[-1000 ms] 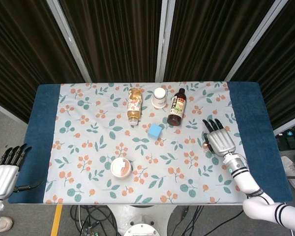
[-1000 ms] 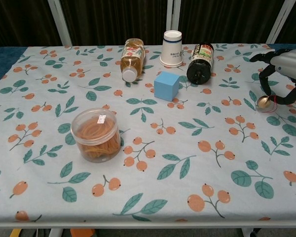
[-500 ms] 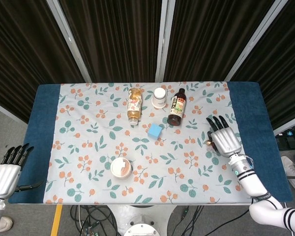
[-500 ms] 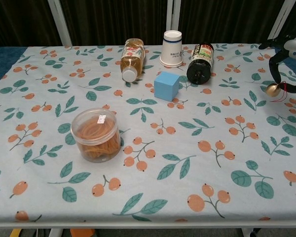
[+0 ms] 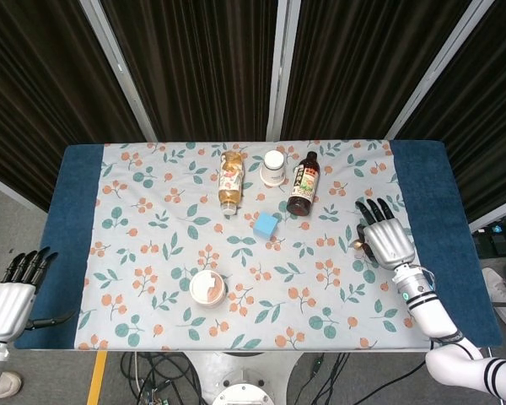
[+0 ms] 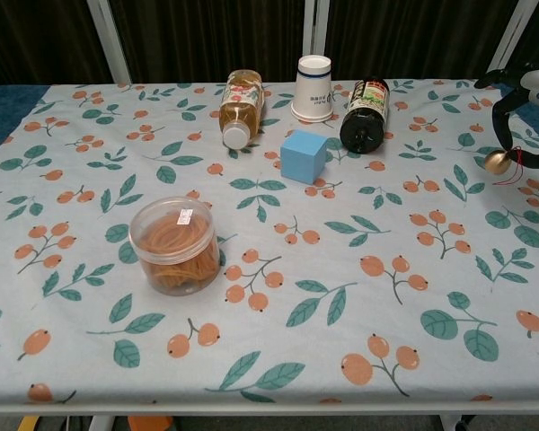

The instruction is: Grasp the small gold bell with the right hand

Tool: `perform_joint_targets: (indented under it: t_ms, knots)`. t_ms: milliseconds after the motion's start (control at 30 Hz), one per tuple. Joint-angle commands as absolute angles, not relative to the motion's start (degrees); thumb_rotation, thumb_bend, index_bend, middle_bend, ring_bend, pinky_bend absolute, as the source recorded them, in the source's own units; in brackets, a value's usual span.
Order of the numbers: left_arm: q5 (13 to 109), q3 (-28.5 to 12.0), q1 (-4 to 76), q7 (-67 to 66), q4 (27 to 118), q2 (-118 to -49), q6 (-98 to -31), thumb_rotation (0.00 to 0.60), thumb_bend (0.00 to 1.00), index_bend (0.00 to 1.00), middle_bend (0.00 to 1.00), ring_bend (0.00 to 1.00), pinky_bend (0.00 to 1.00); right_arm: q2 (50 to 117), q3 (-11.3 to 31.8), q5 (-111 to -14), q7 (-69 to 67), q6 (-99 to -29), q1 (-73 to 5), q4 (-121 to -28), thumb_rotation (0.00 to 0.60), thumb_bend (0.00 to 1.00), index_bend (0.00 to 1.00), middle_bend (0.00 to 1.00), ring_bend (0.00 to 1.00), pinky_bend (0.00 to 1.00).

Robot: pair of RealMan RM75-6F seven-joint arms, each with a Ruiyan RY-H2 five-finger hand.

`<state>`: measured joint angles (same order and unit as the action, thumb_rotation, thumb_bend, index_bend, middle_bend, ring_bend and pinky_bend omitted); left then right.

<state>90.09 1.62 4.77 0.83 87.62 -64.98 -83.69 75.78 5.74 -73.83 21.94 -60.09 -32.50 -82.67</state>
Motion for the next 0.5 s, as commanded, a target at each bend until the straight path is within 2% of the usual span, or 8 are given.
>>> perform_joint_targets:
  t_ms: [33,133,200,500]
  knots:
    - [90.09,1.61,4.81,0.75,87.68,-64.94,-83.65,0.347,0.00,0.00,0.00,0.00,0.00,76.01,5.53,-74.19,23.06,-60.00,-32.59,-82.31,0.600,0.41,0.78,0.11,0.00,0.00]
    - [90.11,1.64,4.81,0.70,87.75,-64.89,-83.64,0.345,0.00,0.00,0.00,0.00,0.00,75.72,5.97,-72.90,18.11,-57.92,-32.51,-84.77,0.600,0.41,0.79,0.11,0.00,0.00]
    - [90.13,1.69,4.81,0.72,87.75,-64.90,-83.60,0.347,0.00,0.00,0.00,0.00,0.00,76.21,5.24,-75.54,23.20,-60.34,-32.75,-82.07,0.600,0.42,0.79,0.11,0.00,0.00]
    - [90.07,1.81,4.74,1.19,87.40,-65.02,-83.55,0.348,0.00,0.00,0.00,0.00,0.00,77.79,5.57,-73.72,20.58,-58.07,-33.09,-82.44,0.600,0.42,0.79,0.11,0.00,0.00]
